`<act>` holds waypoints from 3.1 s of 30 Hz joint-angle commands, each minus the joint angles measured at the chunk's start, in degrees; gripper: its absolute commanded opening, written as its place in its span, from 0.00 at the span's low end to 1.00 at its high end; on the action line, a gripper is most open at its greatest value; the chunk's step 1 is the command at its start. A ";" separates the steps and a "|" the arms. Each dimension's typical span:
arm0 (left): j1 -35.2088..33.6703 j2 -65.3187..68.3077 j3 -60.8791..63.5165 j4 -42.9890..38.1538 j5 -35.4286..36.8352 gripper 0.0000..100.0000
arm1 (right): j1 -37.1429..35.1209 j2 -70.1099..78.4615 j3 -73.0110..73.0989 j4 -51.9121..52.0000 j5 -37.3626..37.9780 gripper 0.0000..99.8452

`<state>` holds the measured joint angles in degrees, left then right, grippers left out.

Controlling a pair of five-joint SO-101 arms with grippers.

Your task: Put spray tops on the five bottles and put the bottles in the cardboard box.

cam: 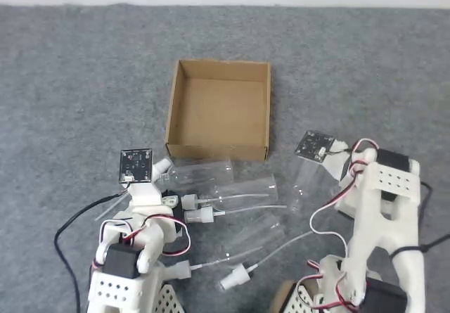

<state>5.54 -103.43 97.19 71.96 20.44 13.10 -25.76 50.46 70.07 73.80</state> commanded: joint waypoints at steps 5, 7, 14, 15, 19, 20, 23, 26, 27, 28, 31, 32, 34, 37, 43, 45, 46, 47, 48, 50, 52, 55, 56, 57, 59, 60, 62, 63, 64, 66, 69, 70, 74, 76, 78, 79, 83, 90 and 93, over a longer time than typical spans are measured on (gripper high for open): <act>-0.18 -0.88 -0.66 -0.35 -0.44 0.01 | 0.13 -2.51 5.19 -7.52 0.88 0.43; -0.18 -0.88 -0.66 -0.35 -0.44 0.01 | 0.13 -2.51 6.68 -9.19 0.79 0.43; -0.18 -0.88 -0.66 -0.35 -0.44 0.01 | 0.13 -2.51 7.56 -10.24 0.70 0.27; -0.18 -0.88 -0.66 -0.35 -0.44 0.01 | 0.13 -2.51 7.56 -10.24 0.70 0.25; -0.18 -0.88 -0.66 -0.35 -0.44 0.01 | 0.13 -2.51 7.56 -10.24 -1.14 0.19; -0.18 -0.88 -0.66 -0.35 -0.44 0.01 | 0.04 -2.51 7.56 -10.24 -2.73 0.19; -0.18 -0.88 -0.66 -0.35 -0.44 0.01 | -0.31 -2.51 7.56 -10.24 -6.68 0.19; -0.18 -0.88 -0.66 -0.35 -0.44 0.01 | -0.31 -2.51 7.56 -10.24 -9.76 0.19; -0.18 -0.88 -0.66 -0.35 -0.44 0.01 | -0.31 -2.51 7.47 -10.24 -10.81 0.19; -0.18 -0.88 -0.66 -0.35 -0.44 0.01 | -0.22 -2.51 7.47 -10.24 -11.87 0.19; -0.18 -0.88 -0.66 -0.35 -0.44 0.01 | -0.22 -2.59 7.21 -10.24 -15.21 0.19; -0.18 -0.88 -0.66 -0.35 -0.44 0.01 | -0.31 -2.59 7.21 -10.33 -16.26 0.19; -0.18 -0.88 -0.66 -0.35 -0.44 0.01 | -0.40 -2.59 7.21 -10.51 -18.46 0.19; -0.18 -0.88 -0.66 -0.35 -0.44 0.01 | -0.22 -2.59 7.21 -13.05 -21.89 0.19; -0.18 -0.88 -0.66 -0.35 -0.44 0.01 | -0.40 -2.59 7.21 -13.93 -26.90 0.19; -0.18 -0.88 -0.66 -0.35 -0.44 0.01 | -0.48 -2.59 7.21 -13.93 -29.01 0.19; -0.18 -0.88 -0.66 -0.35 -0.44 0.01 | -0.48 -2.59 7.21 -14.02 -29.89 0.19; -0.18 -0.88 -0.66 -0.35 -0.44 0.01 | -0.48 -2.59 7.21 -14.02 -30.59 0.19; -0.18 -0.88 -0.66 -0.35 -0.44 0.01 | -0.48 -2.59 7.21 -14.11 -31.30 0.19; -0.18 -0.88 -0.66 -0.35 -0.44 0.01 | -0.48 -2.51 7.21 -14.99 -32.97 0.19; -0.18 -0.88 -0.66 -0.35 -0.44 0.01 | -0.48 -2.51 7.21 -15.78 -34.55 0.19; -0.18 -0.88 -0.66 -0.35 -0.44 0.01 | -0.66 -2.51 7.21 -16.04 -36.75 0.19; -0.18 -0.88 -0.66 -0.35 -0.44 0.01 | -1.45 -2.51 7.21 -16.13 -37.36 0.19; -0.18 -0.88 -0.66 -0.35 -0.44 0.01 | -2.68 -2.51 7.21 -16.48 -38.24 0.19; -0.18 -0.88 -0.66 -0.35 -0.44 0.01 | -4.79 -2.51 7.47 -17.10 -40.35 0.19; -0.18 -0.88 -0.66 -0.35 -0.44 0.01 | -5.76 -2.51 7.47 -17.19 -41.49 0.19; -0.18 -0.88 -0.66 -0.35 -0.44 0.01 | -7.87 -2.51 7.38 -17.27 -43.34 0.19; -0.18 -0.88 -0.66 -0.35 -0.44 0.01 | -8.92 -2.51 7.30 -17.27 -44.13 0.19; -0.18 -0.88 -0.66 -0.35 -0.44 0.01 | -9.98 -2.51 7.30 -17.27 -44.92 0.19; -0.18 -0.88 -0.66 -0.35 -0.44 0.01 | -11.65 -2.51 7.21 -17.27 -46.42 0.19; -0.18 -0.88 -0.66 -0.35 -0.44 0.01 | -13.49 -2.51 7.21 -18.07 -48.09 0.19; -0.18 -0.88 -0.66 -0.35 -0.44 0.01 | -13.85 -2.51 7.21 -18.07 -48.18 0.19; -0.18 -0.88 -0.66 -0.35 -0.44 0.01 | -15.52 -2.51 7.21 -17.54 -48.00 0.19; -0.18 -0.88 -0.66 -0.35 -0.44 0.01 | -15.96 -2.51 7.21 -17.45 -47.91 0.19; -0.18 -0.88 -0.66 -0.35 -0.44 0.01 | -16.13 -2.51 7.21 -17.36 -47.82 0.19; -0.18 -0.88 -0.66 -0.35 -0.44 0.01 | -16.13 -2.51 7.21 -17.10 -47.82 0.19; -0.18 -0.88 -0.66 -0.35 -0.44 0.01 | -16.13 -2.51 7.21 -17.01 -47.82 0.27; -0.18 -0.88 -0.66 -0.35 -0.44 0.01 | -17.19 -2.51 7.21 -14.37 -45.45 0.32; -0.18 -0.88 -0.66 -0.35 -0.44 0.01 | -18.42 -2.68 7.21 -12.44 -43.96 0.32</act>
<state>5.54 -103.43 97.19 71.96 20.44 -4.13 -25.85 58.46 55.65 27.74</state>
